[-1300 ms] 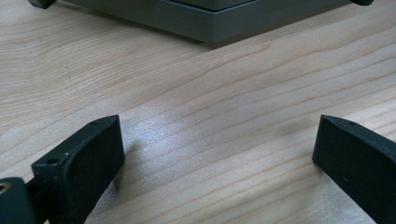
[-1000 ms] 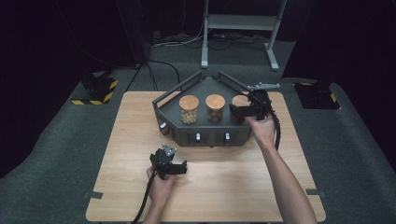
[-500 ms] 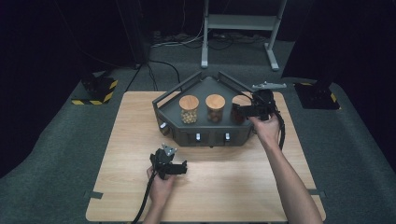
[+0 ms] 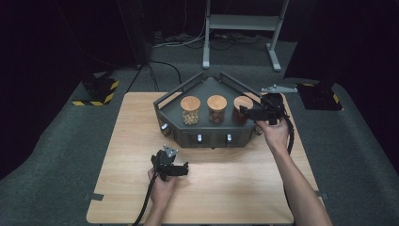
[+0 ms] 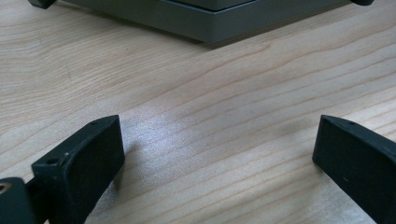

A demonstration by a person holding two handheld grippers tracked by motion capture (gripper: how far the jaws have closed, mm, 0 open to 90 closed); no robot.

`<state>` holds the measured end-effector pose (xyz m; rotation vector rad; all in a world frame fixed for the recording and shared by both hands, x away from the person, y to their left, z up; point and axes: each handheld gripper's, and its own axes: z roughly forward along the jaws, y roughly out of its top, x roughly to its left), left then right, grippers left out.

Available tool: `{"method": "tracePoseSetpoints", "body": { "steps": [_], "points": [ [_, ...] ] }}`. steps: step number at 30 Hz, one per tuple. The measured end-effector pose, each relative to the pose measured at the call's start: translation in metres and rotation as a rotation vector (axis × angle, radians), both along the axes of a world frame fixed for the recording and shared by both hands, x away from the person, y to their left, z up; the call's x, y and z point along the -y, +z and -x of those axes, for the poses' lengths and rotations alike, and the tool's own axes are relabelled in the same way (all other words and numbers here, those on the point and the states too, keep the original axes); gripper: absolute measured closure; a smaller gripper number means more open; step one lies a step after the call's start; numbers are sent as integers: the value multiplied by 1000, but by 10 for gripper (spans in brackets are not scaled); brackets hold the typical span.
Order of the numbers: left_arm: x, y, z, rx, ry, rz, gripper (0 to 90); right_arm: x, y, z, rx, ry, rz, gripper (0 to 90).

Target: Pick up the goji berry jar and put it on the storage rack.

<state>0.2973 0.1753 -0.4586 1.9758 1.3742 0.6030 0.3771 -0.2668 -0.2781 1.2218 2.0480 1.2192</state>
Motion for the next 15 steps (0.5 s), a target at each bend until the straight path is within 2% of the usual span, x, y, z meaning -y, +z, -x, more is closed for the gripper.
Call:
{"method": "tracePoseSetpoints", "body": {
  "steps": [15],
  "points": [
    [0, 0, 0, 0, 0, 0, 21, 18, -8, 13, 16, -19, -13, 91]
  ]
}}
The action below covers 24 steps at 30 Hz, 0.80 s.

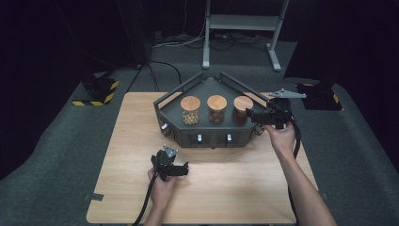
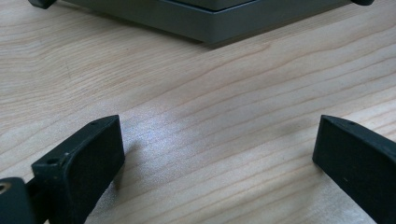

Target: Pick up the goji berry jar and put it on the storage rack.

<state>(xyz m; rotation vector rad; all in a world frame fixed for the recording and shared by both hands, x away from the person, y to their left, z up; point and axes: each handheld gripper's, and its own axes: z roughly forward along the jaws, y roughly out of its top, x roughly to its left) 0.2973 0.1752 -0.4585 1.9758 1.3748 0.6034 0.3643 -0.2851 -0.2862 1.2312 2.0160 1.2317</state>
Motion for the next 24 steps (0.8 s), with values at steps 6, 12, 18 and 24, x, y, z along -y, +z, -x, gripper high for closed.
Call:
{"method": "tracePoseSetpoints", "body": {
  "steps": [6, 12, 18, 24],
  "points": [
    [0, 0, 0, 0, 0, 0, 21, 8, -3, 5, 6, -8, -12, 92],
    [0, 0, 0, 0, 0, -1, 21, 14, -7, 10, 12, -17, -21, 95],
    [0, 0, 0, 0, 0, 0, 21, 20, -11, 15, 16, -15, -29, 97],
    [0, 0, 0, 0, 0, 0, 21, 26, -13, 18, 19, -16, -41, 97]
  ]
}}
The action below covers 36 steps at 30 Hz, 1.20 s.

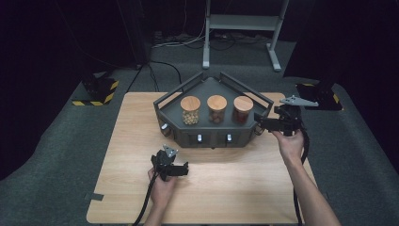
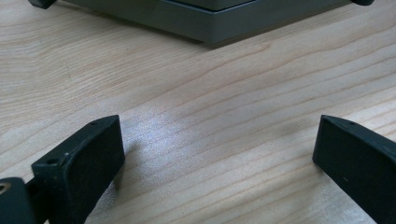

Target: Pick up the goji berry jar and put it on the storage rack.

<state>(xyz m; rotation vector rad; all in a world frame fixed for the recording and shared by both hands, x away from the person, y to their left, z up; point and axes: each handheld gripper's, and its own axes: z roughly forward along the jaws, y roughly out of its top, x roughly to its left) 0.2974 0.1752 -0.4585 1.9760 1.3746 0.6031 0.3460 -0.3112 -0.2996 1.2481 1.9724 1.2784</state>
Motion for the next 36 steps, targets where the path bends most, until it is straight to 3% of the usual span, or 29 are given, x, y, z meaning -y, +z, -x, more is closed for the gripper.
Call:
{"method": "tracePoseSetpoints", "body": {
  "steps": [20, 36],
  "points": [
    [0, 0, 0, 0, 0, 0, 21, 16, -9, 11, -4, -1, -28, 98],
    [0, 0, 0, 0, 0, 1, 21, 29, -24, 21, -17, -7, -37, 98]
  ]
}}
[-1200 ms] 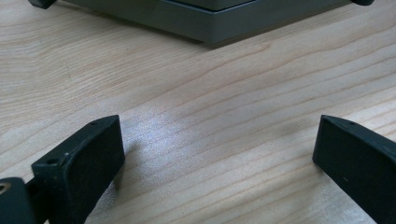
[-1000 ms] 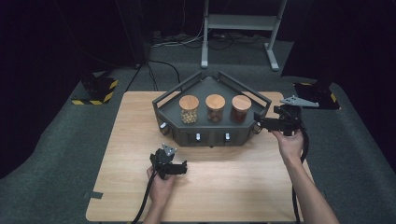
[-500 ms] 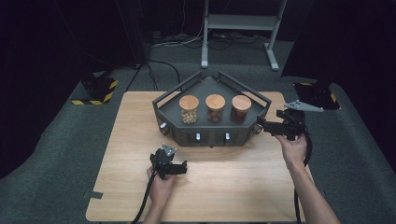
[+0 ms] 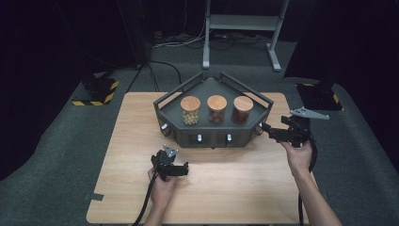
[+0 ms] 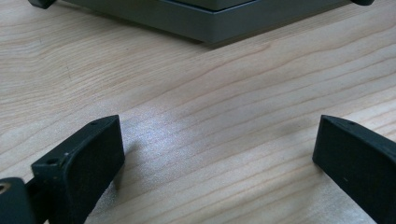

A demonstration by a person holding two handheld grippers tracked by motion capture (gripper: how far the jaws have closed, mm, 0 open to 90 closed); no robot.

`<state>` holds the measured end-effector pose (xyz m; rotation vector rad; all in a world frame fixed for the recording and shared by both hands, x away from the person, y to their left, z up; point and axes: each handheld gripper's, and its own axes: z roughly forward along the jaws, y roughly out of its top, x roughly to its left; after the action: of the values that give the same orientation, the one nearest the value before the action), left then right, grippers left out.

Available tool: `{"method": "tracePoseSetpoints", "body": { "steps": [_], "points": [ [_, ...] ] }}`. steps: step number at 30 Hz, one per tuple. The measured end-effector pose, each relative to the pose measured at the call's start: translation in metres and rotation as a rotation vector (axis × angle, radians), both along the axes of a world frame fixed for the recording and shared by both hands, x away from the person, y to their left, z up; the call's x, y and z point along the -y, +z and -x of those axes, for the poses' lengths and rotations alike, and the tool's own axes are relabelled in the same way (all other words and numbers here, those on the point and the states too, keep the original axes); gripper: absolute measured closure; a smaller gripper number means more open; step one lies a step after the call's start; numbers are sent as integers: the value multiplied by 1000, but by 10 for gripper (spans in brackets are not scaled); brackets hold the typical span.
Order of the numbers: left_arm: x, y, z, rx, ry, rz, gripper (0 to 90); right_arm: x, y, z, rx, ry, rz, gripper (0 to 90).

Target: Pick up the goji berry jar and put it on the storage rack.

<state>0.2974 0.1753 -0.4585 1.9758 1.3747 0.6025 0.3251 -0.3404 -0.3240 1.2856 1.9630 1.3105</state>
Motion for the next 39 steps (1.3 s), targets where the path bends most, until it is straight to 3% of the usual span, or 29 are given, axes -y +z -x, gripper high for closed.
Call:
{"method": "tracePoseSetpoints", "body": {
  "steps": [39],
  "points": [
    [0, 0, 0, 0, 0, 0, 21, 4, -51, 18, -40, 7, 13, 104]
  ]
}}
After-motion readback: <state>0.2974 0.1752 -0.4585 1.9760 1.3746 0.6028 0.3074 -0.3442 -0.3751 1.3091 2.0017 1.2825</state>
